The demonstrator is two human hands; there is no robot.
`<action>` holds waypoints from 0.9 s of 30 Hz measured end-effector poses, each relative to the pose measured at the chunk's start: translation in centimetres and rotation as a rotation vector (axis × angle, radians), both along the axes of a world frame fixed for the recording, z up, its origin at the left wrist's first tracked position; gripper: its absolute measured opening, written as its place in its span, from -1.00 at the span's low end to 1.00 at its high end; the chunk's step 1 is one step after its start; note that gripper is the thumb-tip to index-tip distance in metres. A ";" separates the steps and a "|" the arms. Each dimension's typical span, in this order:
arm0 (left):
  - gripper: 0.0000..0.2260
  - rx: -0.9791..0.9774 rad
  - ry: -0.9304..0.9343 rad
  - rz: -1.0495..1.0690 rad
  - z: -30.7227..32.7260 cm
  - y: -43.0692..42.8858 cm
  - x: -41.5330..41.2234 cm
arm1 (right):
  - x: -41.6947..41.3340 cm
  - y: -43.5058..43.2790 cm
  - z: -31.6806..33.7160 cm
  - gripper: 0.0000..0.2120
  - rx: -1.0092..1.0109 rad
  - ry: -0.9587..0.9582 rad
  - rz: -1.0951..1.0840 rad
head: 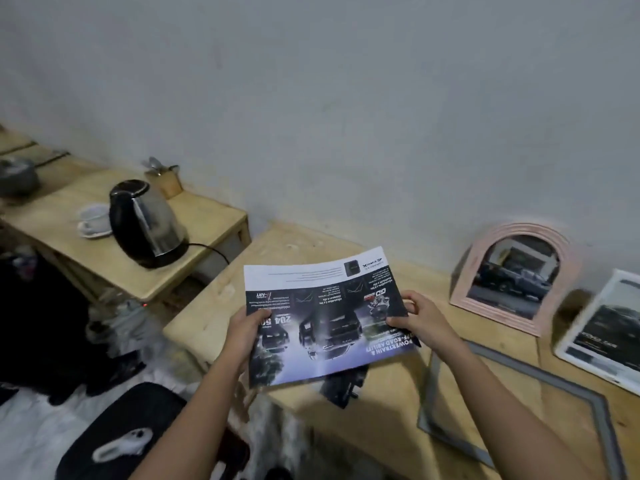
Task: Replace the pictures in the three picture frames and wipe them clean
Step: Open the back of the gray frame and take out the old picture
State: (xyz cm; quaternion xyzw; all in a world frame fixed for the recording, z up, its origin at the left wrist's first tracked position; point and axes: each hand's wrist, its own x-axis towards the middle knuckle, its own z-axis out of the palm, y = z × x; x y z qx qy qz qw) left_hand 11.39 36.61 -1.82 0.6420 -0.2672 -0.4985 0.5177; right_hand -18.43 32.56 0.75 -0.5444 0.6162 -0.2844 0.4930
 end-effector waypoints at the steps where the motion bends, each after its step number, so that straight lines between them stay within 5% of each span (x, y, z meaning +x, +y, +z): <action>1: -0.85 0.013 -0.004 0.039 -0.6 -0.3 2.0 | 2.3 -1.3 -0.4 -0.61 0.004 0.024 0.031; 9: -0.80 0.111 -0.126 0.204 -6.1 -2.6 13.1 | 18.4 -11.2 -2.8 -0.73 -0.122 0.270 -0.013; 14: -0.46 0.123 -0.290 0.160 -8.8 -2.8 14.4 | 24.4 -15.8 -4.9 -0.71 -0.226 0.598 0.022; 22: -0.03 0.400 -0.684 0.190 -10.7 -2.5 15.1 | 29.3 -18.0 -10.0 -0.42 -0.214 0.781 0.238; 24: -0.09 0.350 -0.850 0.021 -11.3 -2.1 15.4 | 29.5 -16.6 -11.4 -0.48 -0.280 0.772 0.280; 27: -0.44 0.177 -1.069 -0.317 -12.7 -2.2 15.4 | 29.7 -13.7 -13.3 -0.46 -0.251 0.861 0.419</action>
